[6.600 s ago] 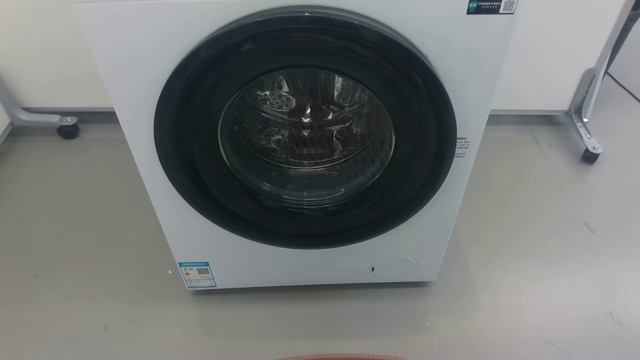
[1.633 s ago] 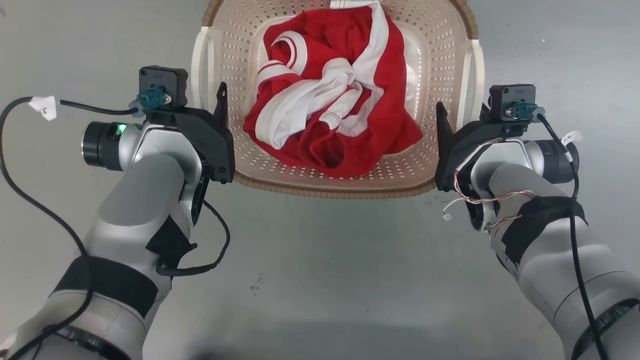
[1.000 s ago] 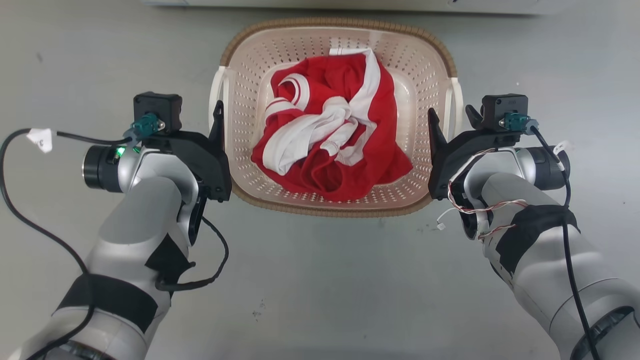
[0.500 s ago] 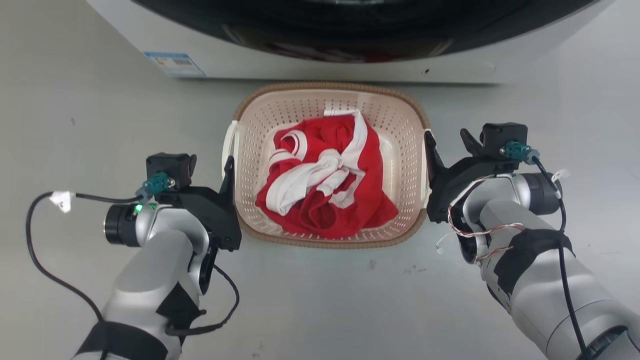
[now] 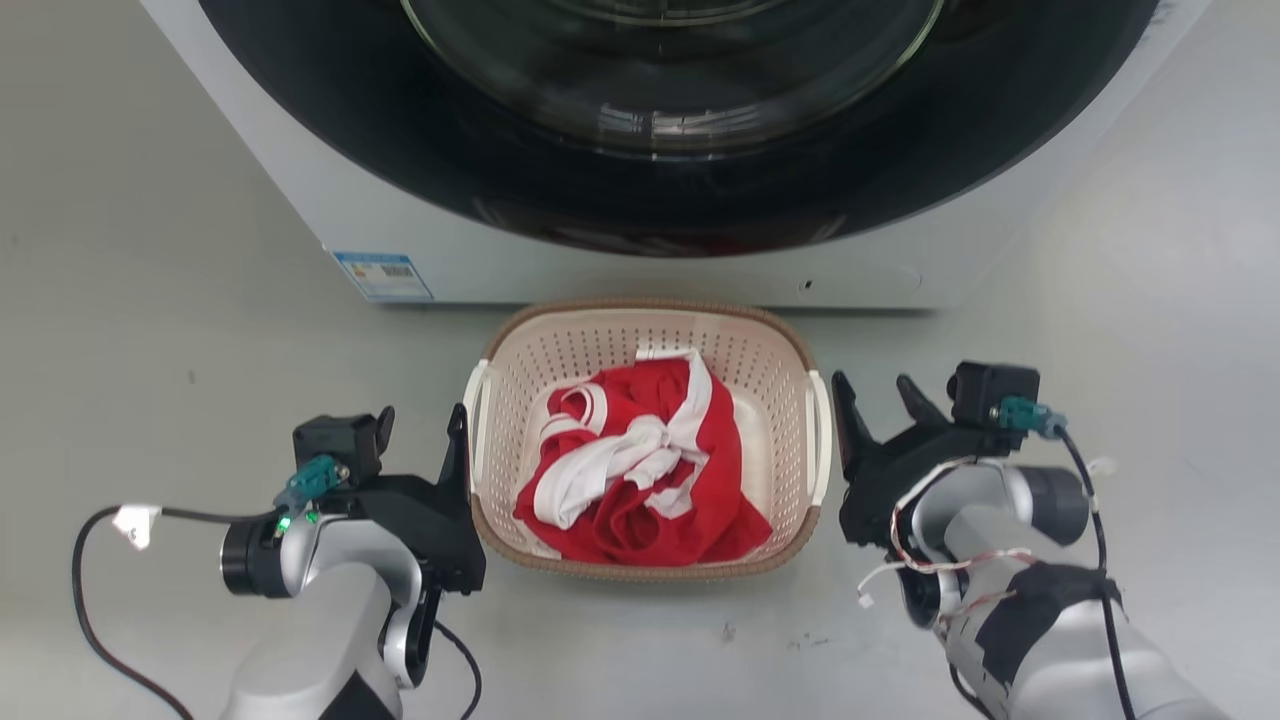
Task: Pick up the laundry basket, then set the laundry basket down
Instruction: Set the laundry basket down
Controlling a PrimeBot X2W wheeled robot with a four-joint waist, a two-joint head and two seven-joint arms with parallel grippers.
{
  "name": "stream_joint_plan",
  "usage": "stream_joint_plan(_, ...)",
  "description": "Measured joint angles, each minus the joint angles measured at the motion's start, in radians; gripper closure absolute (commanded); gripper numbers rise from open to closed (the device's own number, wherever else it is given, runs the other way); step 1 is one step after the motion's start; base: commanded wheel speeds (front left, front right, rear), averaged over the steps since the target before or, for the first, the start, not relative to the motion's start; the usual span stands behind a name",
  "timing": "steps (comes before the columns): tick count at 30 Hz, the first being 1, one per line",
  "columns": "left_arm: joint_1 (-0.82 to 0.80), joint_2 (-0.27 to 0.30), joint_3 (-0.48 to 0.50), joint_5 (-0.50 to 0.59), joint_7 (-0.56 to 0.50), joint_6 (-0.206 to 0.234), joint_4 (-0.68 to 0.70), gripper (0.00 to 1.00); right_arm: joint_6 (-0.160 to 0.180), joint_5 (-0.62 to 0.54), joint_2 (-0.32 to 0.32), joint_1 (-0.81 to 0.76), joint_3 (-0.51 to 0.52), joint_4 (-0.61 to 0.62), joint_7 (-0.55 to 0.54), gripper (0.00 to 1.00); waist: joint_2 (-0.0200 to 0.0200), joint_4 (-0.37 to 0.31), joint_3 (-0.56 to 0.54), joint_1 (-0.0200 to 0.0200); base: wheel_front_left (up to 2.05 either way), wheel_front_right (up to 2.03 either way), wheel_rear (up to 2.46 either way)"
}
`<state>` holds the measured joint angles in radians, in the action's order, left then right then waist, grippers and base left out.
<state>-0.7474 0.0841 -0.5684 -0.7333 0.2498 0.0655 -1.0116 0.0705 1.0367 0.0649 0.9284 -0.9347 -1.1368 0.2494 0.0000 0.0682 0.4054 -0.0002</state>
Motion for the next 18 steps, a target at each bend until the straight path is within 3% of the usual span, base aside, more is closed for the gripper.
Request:
stream_joint_plan(8, 0.151, 0.02, 0.043, 0.051, 0.0, 0.03, 0.123, 0.0, 0.002, -0.029, 0.0, -0.133, 0.044, 0.087, 0.0, 0.0, -0.0001, -0.013, -0.119, -0.0001, 0.0, 0.0, 0.0)
stream_joint_plan(18, 0.386, 0.037, 0.093, 0.117, 0.0, 0.05, 0.262, 0.0, 0.028, -0.09, 0.022, -0.345, 0.137, 0.23, 0.0, 0.0, -0.0001, -0.029, -0.27, 0.0, 0.0, 0.0, 0.0)
